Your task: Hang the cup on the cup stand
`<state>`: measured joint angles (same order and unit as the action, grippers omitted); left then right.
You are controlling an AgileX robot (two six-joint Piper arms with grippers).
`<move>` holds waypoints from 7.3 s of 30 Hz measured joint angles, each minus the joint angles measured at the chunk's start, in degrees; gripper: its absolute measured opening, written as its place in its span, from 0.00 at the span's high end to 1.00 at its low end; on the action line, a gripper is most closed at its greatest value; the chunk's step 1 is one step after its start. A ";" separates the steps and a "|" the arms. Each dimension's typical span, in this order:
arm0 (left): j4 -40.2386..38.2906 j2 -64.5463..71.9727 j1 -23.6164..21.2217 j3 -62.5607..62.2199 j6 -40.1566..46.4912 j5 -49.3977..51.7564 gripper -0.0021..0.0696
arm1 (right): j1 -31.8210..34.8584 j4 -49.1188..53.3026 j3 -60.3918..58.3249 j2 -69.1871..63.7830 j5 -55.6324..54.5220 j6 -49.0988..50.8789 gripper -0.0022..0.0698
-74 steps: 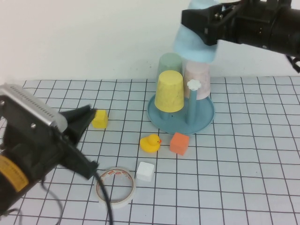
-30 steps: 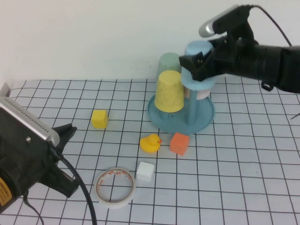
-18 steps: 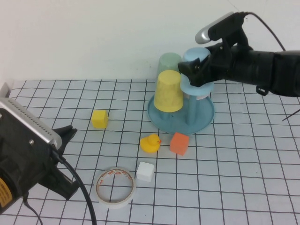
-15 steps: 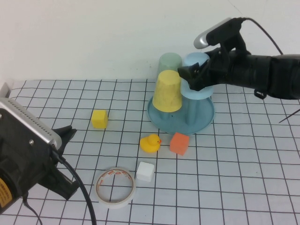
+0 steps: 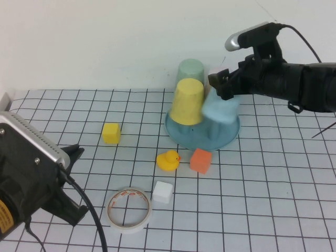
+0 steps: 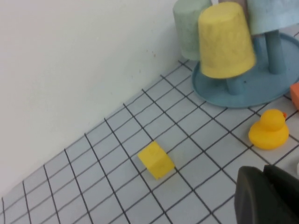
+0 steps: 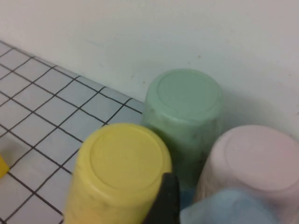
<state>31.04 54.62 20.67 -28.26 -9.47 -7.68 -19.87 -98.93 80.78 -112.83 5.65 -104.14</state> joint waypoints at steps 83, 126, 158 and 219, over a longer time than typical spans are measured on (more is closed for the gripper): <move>-19.31 -55.49 0.00 8.22 0.93 43.95 0.97 | 0.00 1.51 -65.67 93.00 -5.65 13.37 0.97; -19.31 -55.49 0.00 8.22 1.04 43.95 0.97 | 15.95 102.81 -82.14 113.52 13.10 119.70 0.97; -19.31 -55.49 0.00 8.22 1.04 43.95 0.97 | 23.42 107.99 -81.92 113.52 14.07 118.51 0.97; -27.68 -55.49 -23.85 29.38 3.24 13.36 0.97 | 23.42 107.55 -81.89 113.52 14.07 119.63 0.97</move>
<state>3.36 -0.87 -3.18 1.12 -6.23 5.68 3.55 8.61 -1.11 0.69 19.72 15.49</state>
